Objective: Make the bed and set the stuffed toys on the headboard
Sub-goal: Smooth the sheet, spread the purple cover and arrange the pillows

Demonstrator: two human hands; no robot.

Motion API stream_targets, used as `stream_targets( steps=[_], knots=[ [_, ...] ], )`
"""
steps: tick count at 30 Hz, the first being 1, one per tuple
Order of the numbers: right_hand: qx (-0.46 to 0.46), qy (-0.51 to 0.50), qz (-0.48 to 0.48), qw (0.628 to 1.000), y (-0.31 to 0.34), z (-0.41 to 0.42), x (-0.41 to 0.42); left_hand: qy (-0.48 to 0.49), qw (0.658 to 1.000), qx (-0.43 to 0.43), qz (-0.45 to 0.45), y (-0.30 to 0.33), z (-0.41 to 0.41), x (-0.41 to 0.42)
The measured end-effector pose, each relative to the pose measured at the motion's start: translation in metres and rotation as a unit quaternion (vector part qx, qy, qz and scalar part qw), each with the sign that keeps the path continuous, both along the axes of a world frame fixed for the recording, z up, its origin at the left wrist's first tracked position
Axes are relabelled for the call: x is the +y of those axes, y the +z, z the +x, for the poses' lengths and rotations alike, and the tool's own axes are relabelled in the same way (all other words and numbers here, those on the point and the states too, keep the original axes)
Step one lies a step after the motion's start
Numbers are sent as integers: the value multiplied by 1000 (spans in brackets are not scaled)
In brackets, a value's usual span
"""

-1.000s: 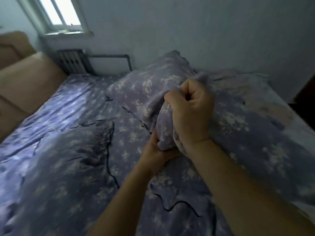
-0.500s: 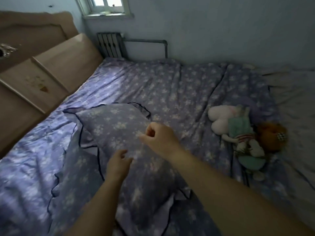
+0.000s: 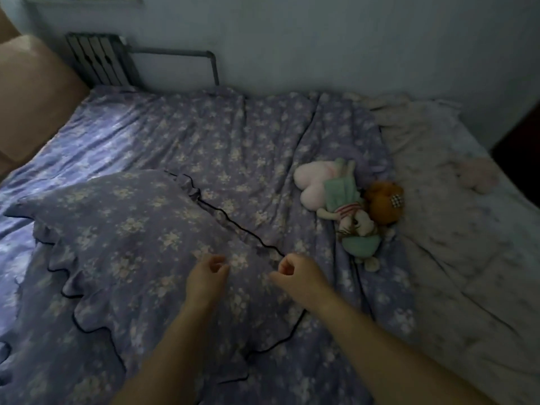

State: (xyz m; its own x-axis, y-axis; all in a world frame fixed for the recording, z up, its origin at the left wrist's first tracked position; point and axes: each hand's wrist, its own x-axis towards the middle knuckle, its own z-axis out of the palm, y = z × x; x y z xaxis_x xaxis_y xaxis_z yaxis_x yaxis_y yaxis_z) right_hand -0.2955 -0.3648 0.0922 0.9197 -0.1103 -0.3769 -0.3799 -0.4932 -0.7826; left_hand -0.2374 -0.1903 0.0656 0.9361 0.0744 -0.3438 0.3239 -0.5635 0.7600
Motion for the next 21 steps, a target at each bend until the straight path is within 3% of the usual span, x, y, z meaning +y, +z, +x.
stream_targets(
  steps=[7, 14, 21],
  knots=[
    [11, -126, 29, 992, -16, -79, -90, -53, 999, -7, -13, -2, -42, -98],
    [8, -296, 84, 952, -44, -169, -198, -81, 997, -1, 3, -10, -104, -203],
    [51, -340, 50, 938, -70, -257, -313, -128, 988, 79, -11, -36, -176, -333]
  ],
)
